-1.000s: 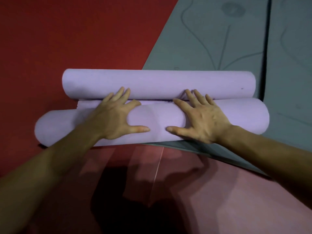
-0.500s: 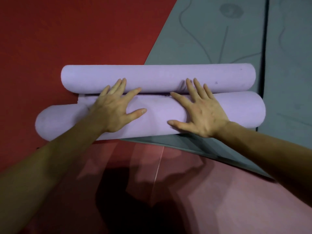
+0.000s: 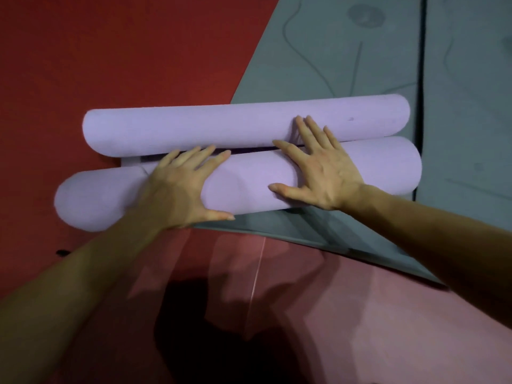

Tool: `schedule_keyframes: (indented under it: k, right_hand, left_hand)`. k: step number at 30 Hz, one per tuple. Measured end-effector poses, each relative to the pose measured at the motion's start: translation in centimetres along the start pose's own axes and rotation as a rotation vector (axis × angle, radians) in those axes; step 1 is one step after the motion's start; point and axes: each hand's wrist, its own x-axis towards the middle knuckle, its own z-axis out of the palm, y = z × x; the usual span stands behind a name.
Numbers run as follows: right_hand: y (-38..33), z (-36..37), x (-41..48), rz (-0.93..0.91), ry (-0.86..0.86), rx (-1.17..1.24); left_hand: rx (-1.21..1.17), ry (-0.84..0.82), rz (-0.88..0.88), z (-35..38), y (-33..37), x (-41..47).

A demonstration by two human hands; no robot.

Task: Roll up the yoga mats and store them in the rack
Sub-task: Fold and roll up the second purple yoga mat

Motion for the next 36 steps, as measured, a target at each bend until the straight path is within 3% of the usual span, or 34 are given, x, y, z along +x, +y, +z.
schedule_keyframes:
  k: [6, 11, 18, 23, 28, 36]
  right_hand:
    - [0.1, 0.9, -1.8, -0.055, -0.013, -0.072]
    - [-0.3, 1.0, -4.0, -0.088, 0.104, -0.057]
    - [-1.5, 0.4, -7.5, -0.088, 0.114, -0.037]
    - [-2.0, 1.1, -6.6, -0.036, -0.037, -0.043]
    - [-1.6, -0.2, -3.5, 0.049, -0.11, -0.01]
    - [-1.6, 0.9, -4.8, -0.045, 0.005, -0.086]
  left_hand:
    - [-0.043, 0.068, -0.005, 0.2, 0.7, -0.6]
    - [-0.009, 0.159, 0.008, 0.3, 1.8, -1.8]
    - [-0.044, -0.013, 0.011, -1.1, 2.7, -3.8]
    - [-0.111, -0.109, -0.017, -0.6, 2.7, -4.1]
    - [-0.042, -0.064, 0.006, -1.0, 2.3, -2.6]
    - [-0.059, 0.025, -0.014, -1.1, 1.6, -1.4]
